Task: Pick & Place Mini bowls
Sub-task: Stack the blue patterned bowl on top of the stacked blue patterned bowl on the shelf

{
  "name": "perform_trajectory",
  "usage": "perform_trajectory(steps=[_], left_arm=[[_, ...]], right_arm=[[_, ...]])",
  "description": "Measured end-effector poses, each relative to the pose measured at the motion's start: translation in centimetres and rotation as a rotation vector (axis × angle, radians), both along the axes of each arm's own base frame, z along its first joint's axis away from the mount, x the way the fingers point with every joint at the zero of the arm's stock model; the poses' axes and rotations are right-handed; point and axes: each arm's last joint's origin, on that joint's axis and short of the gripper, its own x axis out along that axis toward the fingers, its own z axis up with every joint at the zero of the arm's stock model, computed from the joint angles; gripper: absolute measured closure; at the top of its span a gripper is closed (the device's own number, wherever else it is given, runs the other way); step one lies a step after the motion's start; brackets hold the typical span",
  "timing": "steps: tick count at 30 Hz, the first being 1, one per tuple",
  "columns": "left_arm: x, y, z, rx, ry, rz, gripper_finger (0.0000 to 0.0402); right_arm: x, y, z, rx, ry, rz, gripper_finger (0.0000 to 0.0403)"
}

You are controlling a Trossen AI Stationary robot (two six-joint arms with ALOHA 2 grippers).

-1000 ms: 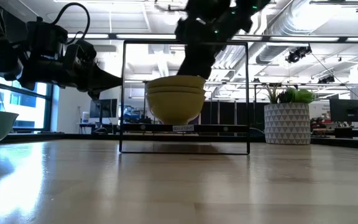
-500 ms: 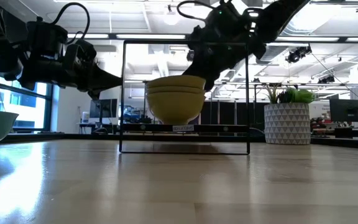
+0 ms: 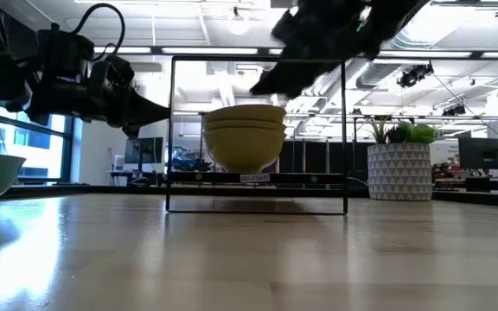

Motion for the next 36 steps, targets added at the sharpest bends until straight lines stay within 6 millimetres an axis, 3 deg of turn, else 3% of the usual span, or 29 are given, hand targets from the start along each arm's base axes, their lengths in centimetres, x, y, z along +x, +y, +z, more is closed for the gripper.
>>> perform_trajectory(steps=[4, 7, 12, 18, 26, 30, 36], left_arm=[[0.0, -0.1, 0.0, -0.006, -0.003, -0.034, 0.0401], [-0.1, -0.2, 0.3, -0.007, -0.017, -0.066, 0.0401], [-0.4, -0.4, 1.0, -0.001, -0.041, -0.07, 0.0401], [0.1, -0.1, 2.5, -0.039, 0.019, -0.061, 0.0401], [1.5, -0.4, 7.4, -0.071, 0.312, -0.103, 0.0401], [1.5, -1.7, 10.0, -0.079, 0.511, -0.078, 0.0401], [0.5, -4.8, 11.8, -0.198, 0.787, -0.154, 0.0401]], right_arm=[[-3.0, 0.3, 2.9, -0.115, -0.02, -0.062, 0.0402], [-5.9, 0.6, 3.1, -0.123, -0.076, -0.086, 0.0402], [-10.5, 1.6, 0.7, -0.08, -0.202, -0.13, 0.0402], [-14.4, 2.6, -2.1, -0.048, -0.348, -0.21, 0.0403], [-17.0, 3.2, -4.4, -0.071, -0.445, -0.251, 0.0403], [-17.6, 3.3, -5.0, -0.072, -0.463, -0.249, 0.0403], [-17.8, 3.4, -5.3, -0.072, -0.463, -0.244, 0.0403]])
